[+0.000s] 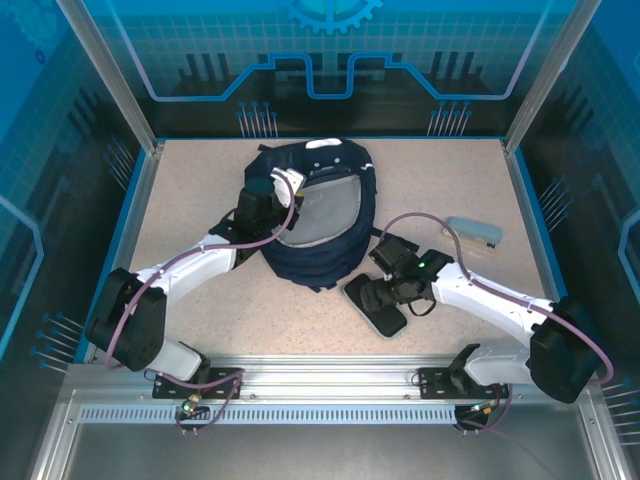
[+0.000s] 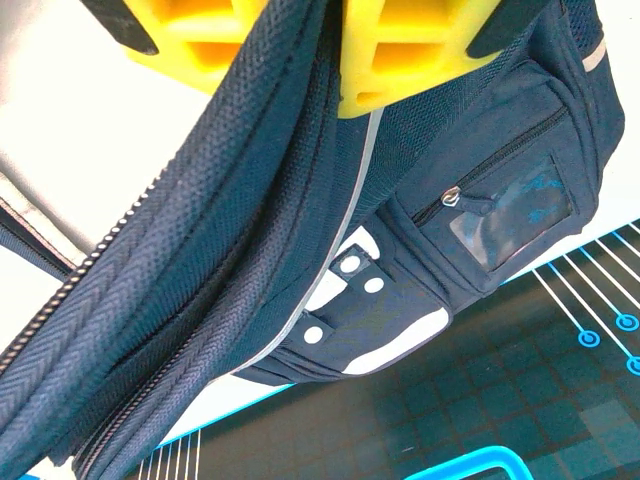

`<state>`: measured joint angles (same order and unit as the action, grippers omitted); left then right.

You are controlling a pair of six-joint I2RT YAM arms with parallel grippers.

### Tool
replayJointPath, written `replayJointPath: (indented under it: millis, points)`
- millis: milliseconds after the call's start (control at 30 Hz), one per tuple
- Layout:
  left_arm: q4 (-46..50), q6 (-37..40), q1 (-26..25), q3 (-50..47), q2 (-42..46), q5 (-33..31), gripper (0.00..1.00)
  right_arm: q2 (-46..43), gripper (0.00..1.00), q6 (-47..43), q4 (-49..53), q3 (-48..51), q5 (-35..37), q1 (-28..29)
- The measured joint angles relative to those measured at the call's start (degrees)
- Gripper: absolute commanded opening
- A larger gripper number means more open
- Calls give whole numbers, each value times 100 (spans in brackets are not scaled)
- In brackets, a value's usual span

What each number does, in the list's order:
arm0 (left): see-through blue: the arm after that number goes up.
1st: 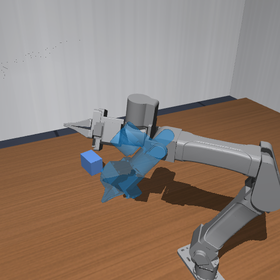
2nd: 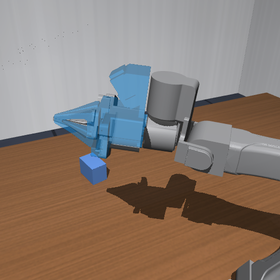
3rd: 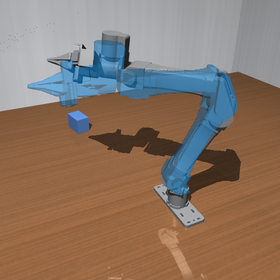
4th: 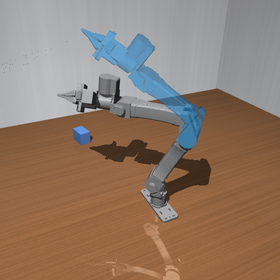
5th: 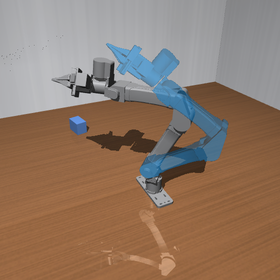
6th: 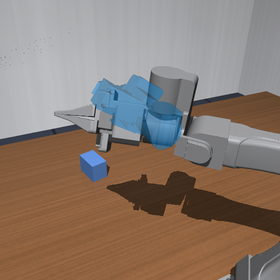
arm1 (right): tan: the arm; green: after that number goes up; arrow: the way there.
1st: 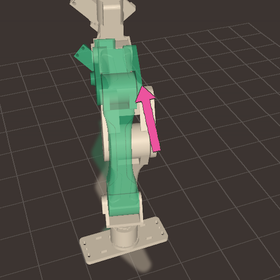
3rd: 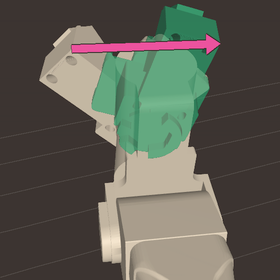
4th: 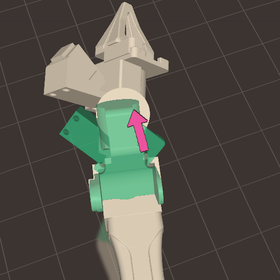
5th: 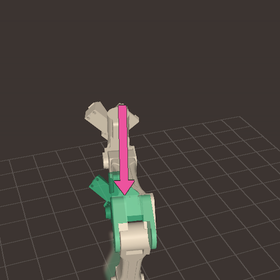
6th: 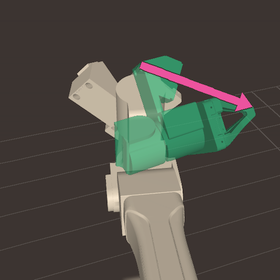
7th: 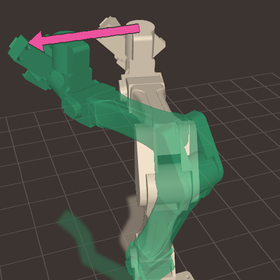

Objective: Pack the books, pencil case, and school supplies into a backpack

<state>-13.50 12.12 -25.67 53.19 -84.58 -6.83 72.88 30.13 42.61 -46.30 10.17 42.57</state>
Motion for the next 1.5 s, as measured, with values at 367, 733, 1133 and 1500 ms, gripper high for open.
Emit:
replayJointPath:
  millis: [367, 733, 1133, 1500]
  points:
    - [9, -26, 0, -2, 28, 0, 15, 422, 89, -4, -17, 155, -9, 444]
    - [28, -24, 0, -2, 33, 4, 15, 804, 70, 26, -76, 155, 24, 476]
    - [177, -155, 0, -2, 282, 2, 15, -953, 62, 343, 72, 424, 553, 367]
    - [127, -374, 0, -203, 520, 55, 15, -981, 63, 72, 103, -960, -476, -271]
